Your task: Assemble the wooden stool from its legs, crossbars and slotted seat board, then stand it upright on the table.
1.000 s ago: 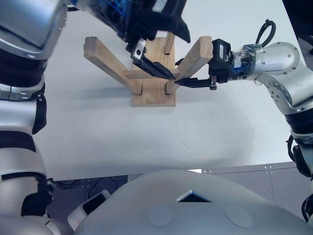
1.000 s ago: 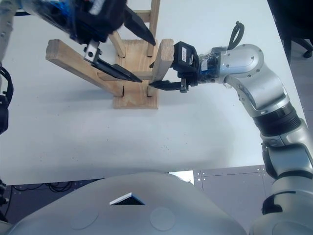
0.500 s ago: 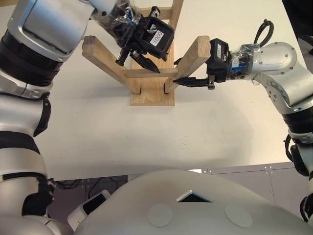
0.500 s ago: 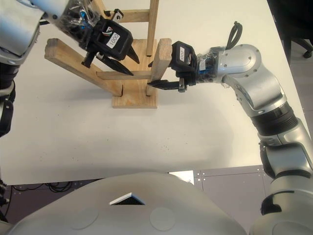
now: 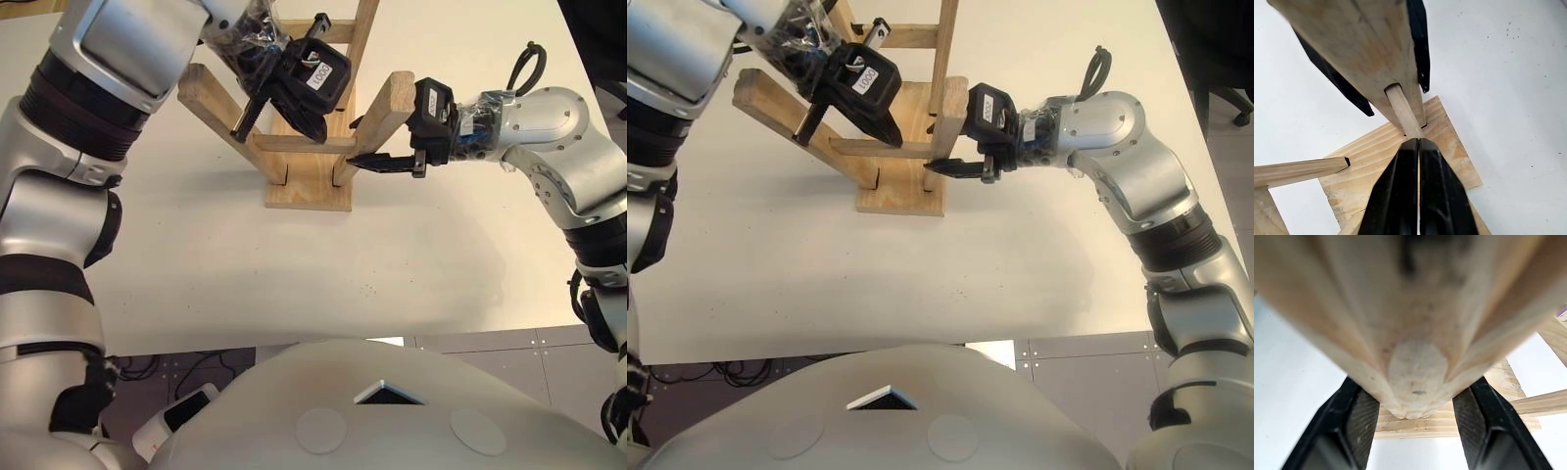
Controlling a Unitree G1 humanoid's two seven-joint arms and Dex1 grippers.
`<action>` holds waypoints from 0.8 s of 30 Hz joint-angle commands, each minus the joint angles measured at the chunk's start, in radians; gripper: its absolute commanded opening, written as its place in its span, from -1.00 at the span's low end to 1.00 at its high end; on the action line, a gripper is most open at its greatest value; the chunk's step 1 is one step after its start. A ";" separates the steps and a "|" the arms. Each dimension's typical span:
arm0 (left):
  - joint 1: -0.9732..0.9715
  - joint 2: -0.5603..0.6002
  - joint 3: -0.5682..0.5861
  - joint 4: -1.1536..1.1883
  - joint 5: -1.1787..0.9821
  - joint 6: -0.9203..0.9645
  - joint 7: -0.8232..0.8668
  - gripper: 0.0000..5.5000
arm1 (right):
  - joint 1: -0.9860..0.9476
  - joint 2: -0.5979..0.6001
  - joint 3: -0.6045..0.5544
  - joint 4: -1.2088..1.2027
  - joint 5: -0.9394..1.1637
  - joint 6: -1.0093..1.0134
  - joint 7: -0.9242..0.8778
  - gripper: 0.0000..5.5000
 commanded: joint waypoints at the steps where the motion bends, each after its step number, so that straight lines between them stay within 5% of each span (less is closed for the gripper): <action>1: 0.156 -0.055 -0.100 0.034 0.064 0.143 0.034 -1.00 | -0.035 0.033 0.266 0.144 -0.289 0.262 0.033 -0.26; 5: 0.155 -0.082 -0.085 0.018 0.051 0.191 0.044 -1.00 | -0.163 0.180 0.323 0.332 -0.204 0.398 0.102 -0.26; 9: 0.160 -0.095 -0.066 -0.006 0.036 0.226 0.054 -1.00 | -0.105 0.165 0.395 0.433 -0.236 0.387 0.170 -0.26; 12: 0.131 -0.116 0.049 -0.055 -0.031 0.288 0.095 -1.00 | -0.068 0.121 0.286 0.359 -0.130 0.398 0.173 -0.26; 13: 0.113 -0.108 0.108 -0.091 -0.068 0.316 0.102 -1.00 | -0.062 0.105 0.222 0.327 -0.085 0.391 0.162 -0.13; 18: 0.079 0.069 0.409 -0.328 -0.267 0.364 0.044 -0.81 | -0.052 -0.008 -0.084 0.089 0.047 0.452 0.131 0.16; 24: 0.046 0.150 0.618 -0.197 -0.332 0.392 0.180 -0.68 | 0.231 -0.188 -0.186 -0.252 0.073 0.477 0.160 0.40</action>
